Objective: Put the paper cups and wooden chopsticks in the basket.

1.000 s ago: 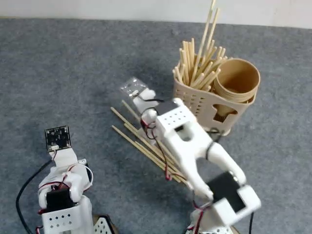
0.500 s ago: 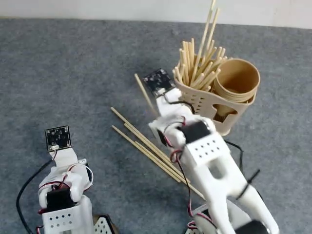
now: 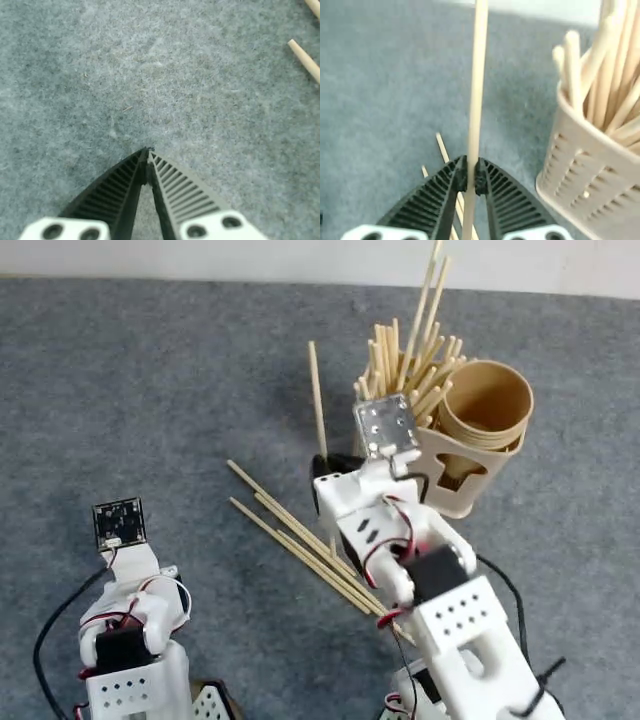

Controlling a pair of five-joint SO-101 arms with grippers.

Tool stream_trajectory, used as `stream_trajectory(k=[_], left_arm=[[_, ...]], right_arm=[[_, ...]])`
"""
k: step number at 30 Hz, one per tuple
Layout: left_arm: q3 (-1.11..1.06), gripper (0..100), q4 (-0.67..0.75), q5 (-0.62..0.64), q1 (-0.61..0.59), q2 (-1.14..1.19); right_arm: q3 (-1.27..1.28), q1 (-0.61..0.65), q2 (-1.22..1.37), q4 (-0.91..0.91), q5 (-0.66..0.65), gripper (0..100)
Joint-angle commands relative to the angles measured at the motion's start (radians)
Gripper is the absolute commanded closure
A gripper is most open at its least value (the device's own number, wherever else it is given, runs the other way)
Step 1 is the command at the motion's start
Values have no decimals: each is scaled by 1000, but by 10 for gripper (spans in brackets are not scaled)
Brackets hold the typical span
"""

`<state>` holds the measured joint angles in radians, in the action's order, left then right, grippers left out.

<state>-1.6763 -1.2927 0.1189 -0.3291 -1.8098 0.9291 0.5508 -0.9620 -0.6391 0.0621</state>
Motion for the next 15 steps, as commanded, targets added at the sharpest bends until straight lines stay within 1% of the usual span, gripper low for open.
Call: stream_trajectory(k=[1,5,9,15], left_arm=[[-19,994,-8,0,24,-12],[-19,994,-8,0,24,-12],[-19,994,-8,0,24,-12],[-19,994,-8,0,24,-12]], right_arm=[[4,-10,-116,68,9,993],[8,-12,-226,94,8,993],[8,-13,-320,165,6,993],[5,-18,-366,354,6,993]])
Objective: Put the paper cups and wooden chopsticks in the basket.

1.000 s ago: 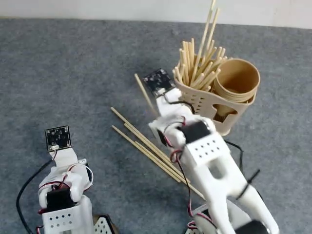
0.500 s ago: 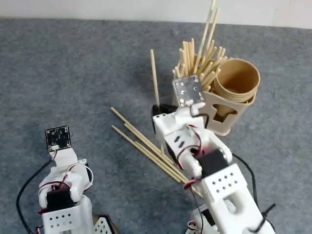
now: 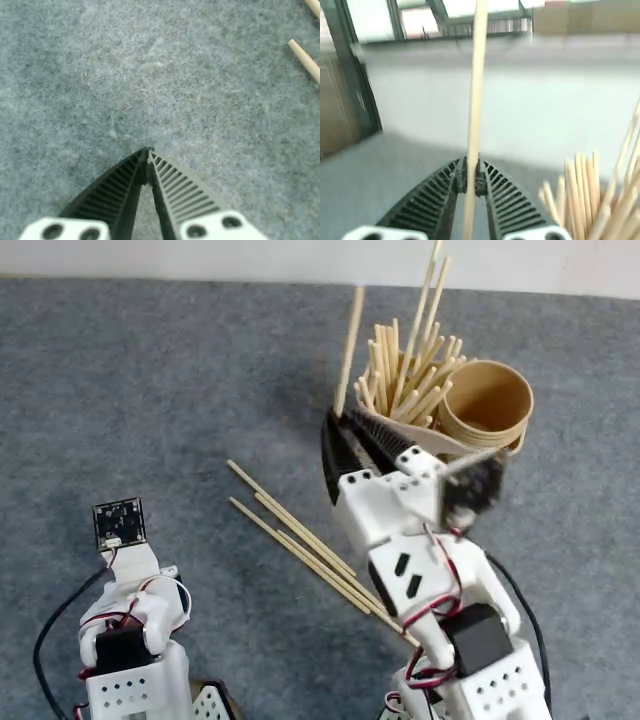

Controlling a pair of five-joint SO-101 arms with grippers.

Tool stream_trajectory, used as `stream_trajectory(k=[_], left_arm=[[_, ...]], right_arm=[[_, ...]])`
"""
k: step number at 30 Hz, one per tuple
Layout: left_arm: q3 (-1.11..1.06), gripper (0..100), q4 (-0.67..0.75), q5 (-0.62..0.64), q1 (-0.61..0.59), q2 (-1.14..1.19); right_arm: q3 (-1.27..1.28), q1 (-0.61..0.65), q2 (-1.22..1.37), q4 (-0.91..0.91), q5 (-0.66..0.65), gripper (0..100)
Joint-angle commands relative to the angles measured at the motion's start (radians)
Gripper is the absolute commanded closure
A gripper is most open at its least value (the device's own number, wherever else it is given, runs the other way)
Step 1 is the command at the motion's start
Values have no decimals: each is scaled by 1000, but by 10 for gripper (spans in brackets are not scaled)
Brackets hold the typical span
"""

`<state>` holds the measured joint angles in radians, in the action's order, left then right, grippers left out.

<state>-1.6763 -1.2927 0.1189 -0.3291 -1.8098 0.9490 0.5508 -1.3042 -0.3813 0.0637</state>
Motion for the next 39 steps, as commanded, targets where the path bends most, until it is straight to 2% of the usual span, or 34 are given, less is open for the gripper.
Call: stream_trajectory(k=[1,12,16,22,27,33,39], left_arm=[[-19,994,-8,0,24,-12],[-19,994,-8,0,24,-12],[-19,994,-8,0,24,-12],[-19,994,-8,0,24,-12],[-19,994,-8,0,24,-12],[-19,994,-8,0,24,-12],[-19,994,-8,0,24,-12]], right_arm=[[-18,-33,-22,127,5,993],[-10,-259,-21,374,5,993],[-10,-337,-19,397,5,993],[-16,-380,124,406,-49,993],[-8,-394,291,584,-91,993],[-8,-392,421,590,-86,992],[-10,-390,435,587,-86,985]])
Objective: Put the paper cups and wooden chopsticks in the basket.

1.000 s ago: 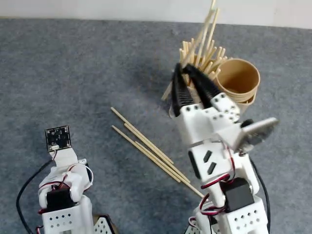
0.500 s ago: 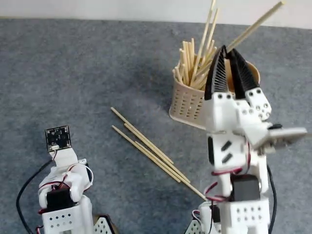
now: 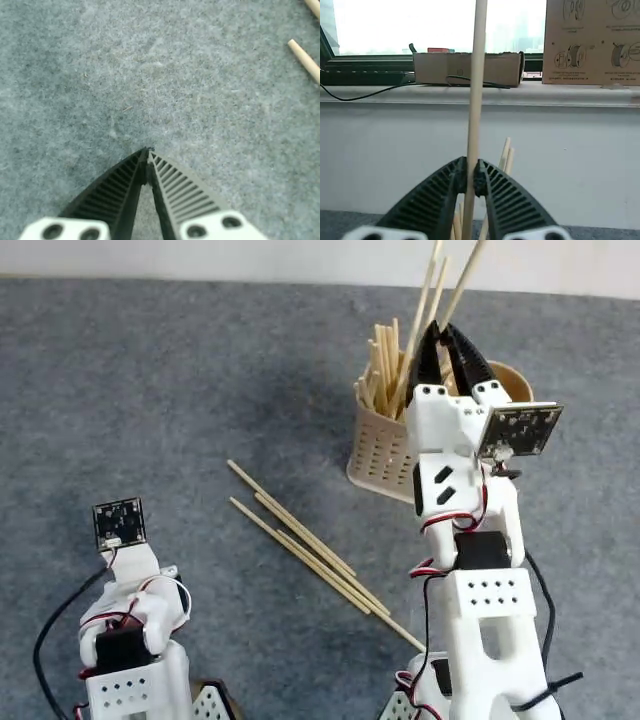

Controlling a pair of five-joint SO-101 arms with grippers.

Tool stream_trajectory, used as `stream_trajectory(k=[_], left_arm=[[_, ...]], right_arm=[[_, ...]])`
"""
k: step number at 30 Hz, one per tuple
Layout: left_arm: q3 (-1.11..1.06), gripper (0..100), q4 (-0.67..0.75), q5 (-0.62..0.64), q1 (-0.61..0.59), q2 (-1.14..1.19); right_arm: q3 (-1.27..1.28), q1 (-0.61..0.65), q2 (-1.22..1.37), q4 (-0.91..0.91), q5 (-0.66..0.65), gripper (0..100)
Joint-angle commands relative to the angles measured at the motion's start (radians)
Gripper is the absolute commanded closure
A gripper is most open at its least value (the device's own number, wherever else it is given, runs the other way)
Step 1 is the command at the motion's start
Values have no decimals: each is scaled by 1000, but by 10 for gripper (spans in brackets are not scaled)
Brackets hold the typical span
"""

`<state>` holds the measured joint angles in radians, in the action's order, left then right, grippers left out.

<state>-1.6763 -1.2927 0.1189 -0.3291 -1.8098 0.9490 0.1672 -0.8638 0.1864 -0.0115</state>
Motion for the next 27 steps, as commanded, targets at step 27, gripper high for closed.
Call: stream_trajectory(k=[27], left_arm=[[-19,994,-8,0,24,-12]], right_arm=[[-18,133,-409,-427,-17,997]])
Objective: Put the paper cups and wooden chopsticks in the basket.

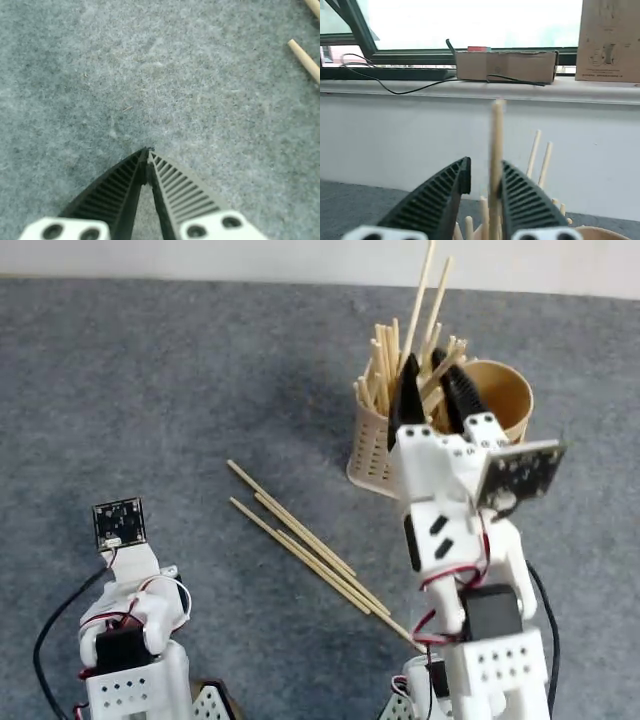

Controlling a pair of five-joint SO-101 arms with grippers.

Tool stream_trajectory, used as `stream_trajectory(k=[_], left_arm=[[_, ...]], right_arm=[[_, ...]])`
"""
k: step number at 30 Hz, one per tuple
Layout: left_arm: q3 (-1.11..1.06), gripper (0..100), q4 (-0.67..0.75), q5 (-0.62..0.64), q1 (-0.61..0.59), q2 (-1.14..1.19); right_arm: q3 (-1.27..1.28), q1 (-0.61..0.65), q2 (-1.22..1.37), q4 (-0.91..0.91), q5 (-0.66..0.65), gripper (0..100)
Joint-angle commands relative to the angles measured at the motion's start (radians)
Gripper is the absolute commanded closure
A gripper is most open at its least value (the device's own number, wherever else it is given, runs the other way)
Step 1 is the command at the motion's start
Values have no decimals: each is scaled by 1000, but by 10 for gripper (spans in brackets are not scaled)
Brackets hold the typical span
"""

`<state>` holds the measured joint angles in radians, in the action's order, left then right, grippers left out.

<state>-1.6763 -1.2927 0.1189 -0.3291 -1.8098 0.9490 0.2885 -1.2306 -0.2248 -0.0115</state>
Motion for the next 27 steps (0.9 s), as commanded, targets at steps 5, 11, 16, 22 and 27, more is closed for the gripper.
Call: stream_trajectory(k=[5,11,16,22,27], left_arm=[[-19,994,-8,0,24,-12],[-19,994,-8,0,24,-12],[-19,994,-8,0,24,-12],[-19,994,-8,0,24,-12],[-19,994,-8,0,24,-12]], right_arm=[[-15,10,-42,-16,-17,992],[-8,10,-38,-15,-17,992],[-18,-28,76,16,-17,992],[-51,-88,294,124,-11,992],[-159,-90,443,120,-11,992]])
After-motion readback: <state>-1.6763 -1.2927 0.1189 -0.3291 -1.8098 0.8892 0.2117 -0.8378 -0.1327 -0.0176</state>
